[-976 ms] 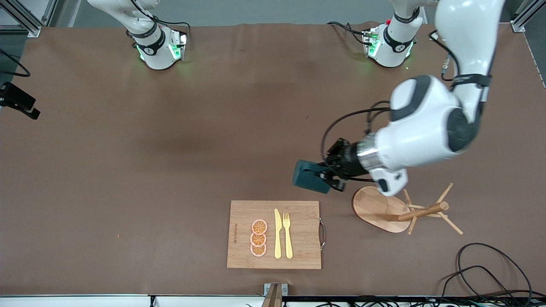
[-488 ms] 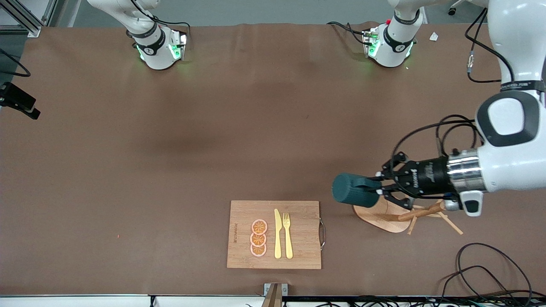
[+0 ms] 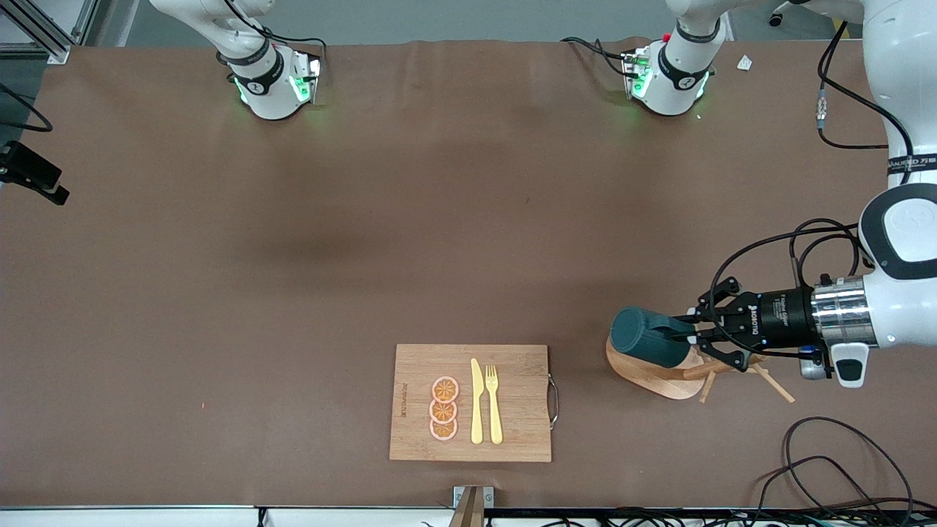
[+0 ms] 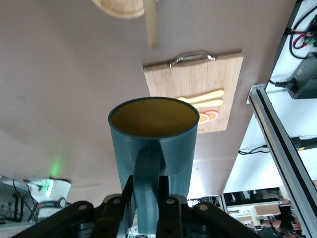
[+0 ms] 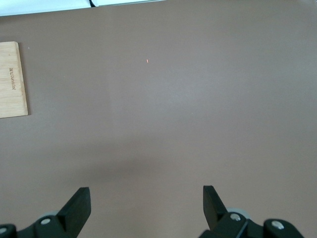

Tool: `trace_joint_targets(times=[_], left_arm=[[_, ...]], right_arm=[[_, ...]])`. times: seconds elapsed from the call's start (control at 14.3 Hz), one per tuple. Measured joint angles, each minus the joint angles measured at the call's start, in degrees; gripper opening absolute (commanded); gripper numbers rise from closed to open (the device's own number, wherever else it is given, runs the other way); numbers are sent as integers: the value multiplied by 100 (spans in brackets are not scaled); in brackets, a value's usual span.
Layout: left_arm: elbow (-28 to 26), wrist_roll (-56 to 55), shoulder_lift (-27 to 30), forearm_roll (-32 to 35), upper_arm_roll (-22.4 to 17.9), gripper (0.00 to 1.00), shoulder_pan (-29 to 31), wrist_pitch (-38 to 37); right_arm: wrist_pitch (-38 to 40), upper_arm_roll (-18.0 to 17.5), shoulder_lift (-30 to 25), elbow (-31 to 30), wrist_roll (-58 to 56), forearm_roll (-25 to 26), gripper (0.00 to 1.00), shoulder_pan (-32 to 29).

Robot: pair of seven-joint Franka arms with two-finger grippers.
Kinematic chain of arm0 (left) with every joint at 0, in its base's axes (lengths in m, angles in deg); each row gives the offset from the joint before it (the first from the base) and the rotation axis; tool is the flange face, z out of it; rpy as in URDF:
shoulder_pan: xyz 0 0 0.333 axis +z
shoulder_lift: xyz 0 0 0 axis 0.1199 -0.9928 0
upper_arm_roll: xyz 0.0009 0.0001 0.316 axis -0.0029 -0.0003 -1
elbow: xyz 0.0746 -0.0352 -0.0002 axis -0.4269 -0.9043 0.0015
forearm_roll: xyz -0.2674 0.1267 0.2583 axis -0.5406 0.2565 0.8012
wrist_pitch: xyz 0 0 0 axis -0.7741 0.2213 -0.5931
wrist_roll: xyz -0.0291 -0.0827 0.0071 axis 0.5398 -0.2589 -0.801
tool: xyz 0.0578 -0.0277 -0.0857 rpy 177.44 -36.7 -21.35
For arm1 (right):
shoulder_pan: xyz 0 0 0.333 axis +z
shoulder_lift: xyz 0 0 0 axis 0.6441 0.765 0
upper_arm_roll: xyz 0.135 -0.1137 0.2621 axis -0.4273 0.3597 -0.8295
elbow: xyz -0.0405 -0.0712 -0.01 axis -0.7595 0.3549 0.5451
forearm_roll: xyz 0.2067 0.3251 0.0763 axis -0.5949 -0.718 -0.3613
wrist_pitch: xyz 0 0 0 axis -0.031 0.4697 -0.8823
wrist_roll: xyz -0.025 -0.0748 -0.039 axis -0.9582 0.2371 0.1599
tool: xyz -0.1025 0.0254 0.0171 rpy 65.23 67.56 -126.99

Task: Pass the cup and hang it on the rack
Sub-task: 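Hook the mug handle onto a rack peg with the left gripper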

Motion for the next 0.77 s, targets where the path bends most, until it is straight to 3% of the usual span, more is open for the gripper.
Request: trace_joint_targets(times=[0.77], left_arm=[[-20, 770, -222, 138, -170, 2, 390, -8]], right_arm=[[2, -1, 0, 0, -6, 0, 100, 0]])
